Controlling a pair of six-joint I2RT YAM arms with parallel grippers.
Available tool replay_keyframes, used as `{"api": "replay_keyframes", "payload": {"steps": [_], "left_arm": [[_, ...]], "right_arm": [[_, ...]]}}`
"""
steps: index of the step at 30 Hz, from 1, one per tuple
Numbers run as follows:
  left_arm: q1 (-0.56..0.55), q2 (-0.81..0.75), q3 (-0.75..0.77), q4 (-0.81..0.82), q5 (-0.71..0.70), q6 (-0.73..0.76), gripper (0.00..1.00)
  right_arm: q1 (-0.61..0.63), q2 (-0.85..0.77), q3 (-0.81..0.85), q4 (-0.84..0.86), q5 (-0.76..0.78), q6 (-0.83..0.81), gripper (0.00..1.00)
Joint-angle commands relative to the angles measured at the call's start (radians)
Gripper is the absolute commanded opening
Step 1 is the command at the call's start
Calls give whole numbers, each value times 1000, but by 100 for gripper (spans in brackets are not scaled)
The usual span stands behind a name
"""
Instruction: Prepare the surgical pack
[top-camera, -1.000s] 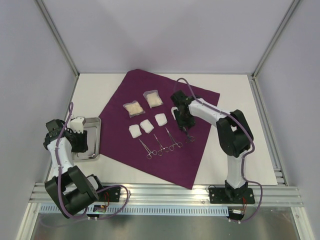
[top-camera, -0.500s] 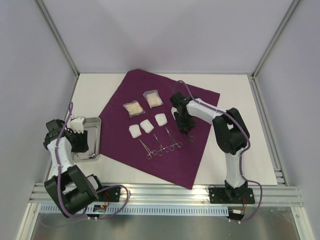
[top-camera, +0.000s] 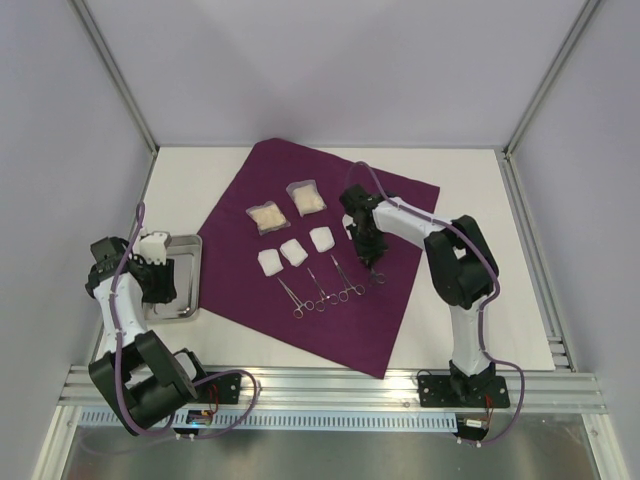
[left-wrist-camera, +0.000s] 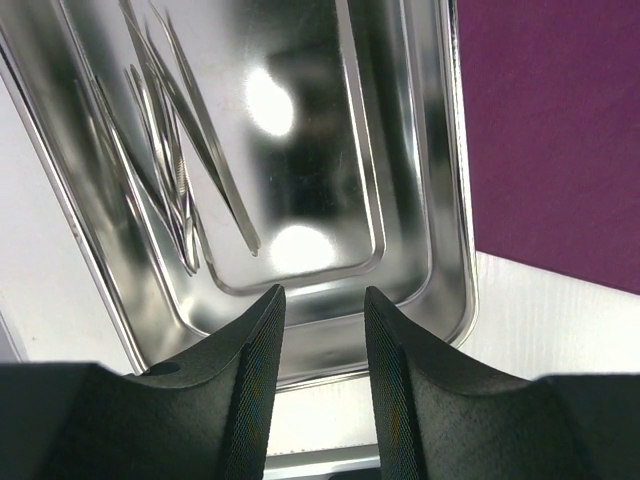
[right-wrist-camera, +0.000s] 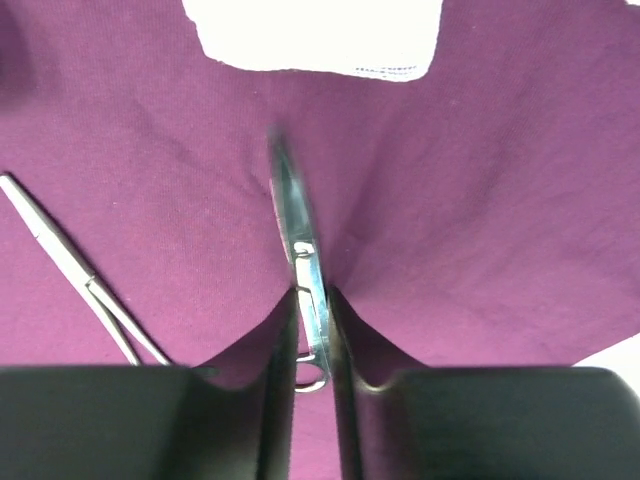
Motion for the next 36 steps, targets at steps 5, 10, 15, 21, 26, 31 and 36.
{"api": "replay_keyframes", "payload": {"steps": [5, 10, 15, 21, 26, 31, 36], "left_arm": [[4, 0, 49, -4, 31, -18, 47], [4, -2, 56, -13, 37, -18, 47], [4, -13, 62, -28, 42, -11, 47], [6, -22, 68, -45, 56, -2, 47], [4, -23, 76, -60, 71, -5, 47], [-34, -31, 116, -134, 135, -1, 45], [-287, -73, 171, -149, 106, -71, 46]], "right_arm": [[-3, -9, -34, 22, 8, 14, 1], [-3, -70, -51, 51, -4, 52, 0], [-3, -166, -116, 118, 8, 117, 1], [-6, -229, -168, 160, 44, 149, 0], [-16, -256, -192, 172, 50, 164, 0], [-16, -334, -226, 198, 61, 236, 0], [3, -414, -246, 235, 80, 350, 1]]}}
